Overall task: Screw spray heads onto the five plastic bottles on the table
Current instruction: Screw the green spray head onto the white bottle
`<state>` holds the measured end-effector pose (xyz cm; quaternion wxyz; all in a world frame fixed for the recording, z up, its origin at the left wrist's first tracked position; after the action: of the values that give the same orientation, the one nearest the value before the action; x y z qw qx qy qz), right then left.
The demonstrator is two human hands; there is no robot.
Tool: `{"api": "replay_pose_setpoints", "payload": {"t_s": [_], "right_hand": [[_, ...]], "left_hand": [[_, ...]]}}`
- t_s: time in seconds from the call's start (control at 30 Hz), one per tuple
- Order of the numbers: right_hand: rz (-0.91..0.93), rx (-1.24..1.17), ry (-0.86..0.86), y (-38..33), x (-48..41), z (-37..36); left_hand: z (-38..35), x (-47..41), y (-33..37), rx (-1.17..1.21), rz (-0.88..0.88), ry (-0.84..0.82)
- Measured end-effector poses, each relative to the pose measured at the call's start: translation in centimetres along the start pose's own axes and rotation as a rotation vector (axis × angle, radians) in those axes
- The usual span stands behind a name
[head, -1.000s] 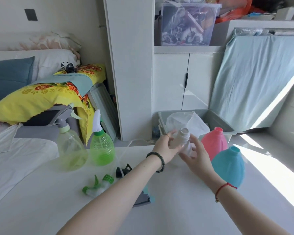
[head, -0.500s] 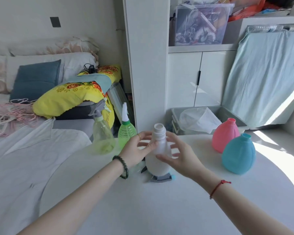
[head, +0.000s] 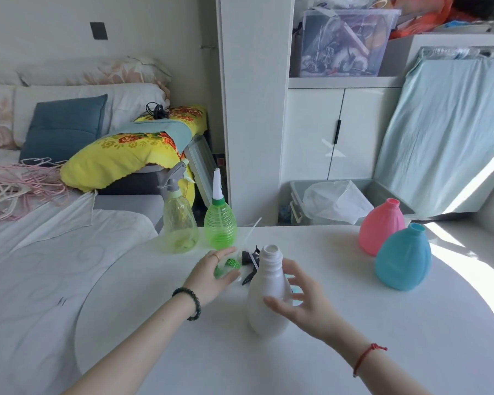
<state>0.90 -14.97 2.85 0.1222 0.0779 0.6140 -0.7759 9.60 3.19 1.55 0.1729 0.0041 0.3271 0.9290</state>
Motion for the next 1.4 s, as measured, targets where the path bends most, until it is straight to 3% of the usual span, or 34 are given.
{"api": "replay_pose_setpoints", "payload": {"t_s": [0.13, 0.37, 0.57, 0.83, 0.93, 1.13, 1.4], "right_hand": [[-0.002, -0.005, 0.018, 0.5, 0.5, -0.1], [0.016, -0.017, 0.043, 1.1, 0.9, -0.6], [0.014, -0.023, 0.044, 1.2, 1.1, -0.7], [0.016, -0.014, 0.05, 0.9, 1.2, -0.9], [0.012, 0.001, 0.054, 0.8, 1.2, -1.0], [0.0, 0.014, 0.035, 0.5, 1.3, -1.0], [-0.015, 0.022, 0.046, 0.3, 1.4, -1.1]], "left_hand": [[-1.4, -0.4, -3.4, -0.497, 0.032, -0.115], [-2.0, -0.7, -4.1, -0.659, -0.063, 0.009], [2.0, 0.8, -1.4, -0.349, -0.164, 0.154], [15.1, 3.1, 6.4, 0.081, -0.155, 0.55], [19.0, 3.7, 9.3, 0.116, -0.163, 0.631], [21.9, 4.0, 13.9, 0.035, -0.248, 0.506], [19.5, 2.6, 16.2, -0.161, -0.235, 0.27]]}}
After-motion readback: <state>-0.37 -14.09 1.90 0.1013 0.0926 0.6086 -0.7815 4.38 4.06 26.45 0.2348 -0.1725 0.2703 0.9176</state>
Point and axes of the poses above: each hand's wrist, its own x-axis away from the middle knuckle, its own z-axis out of the back of the hand, y = z × x, the point moved 5 cm from there along -x, towards the middle knuckle, and after that the axes turned 12 degrees about -x, right-handed, at the moved point
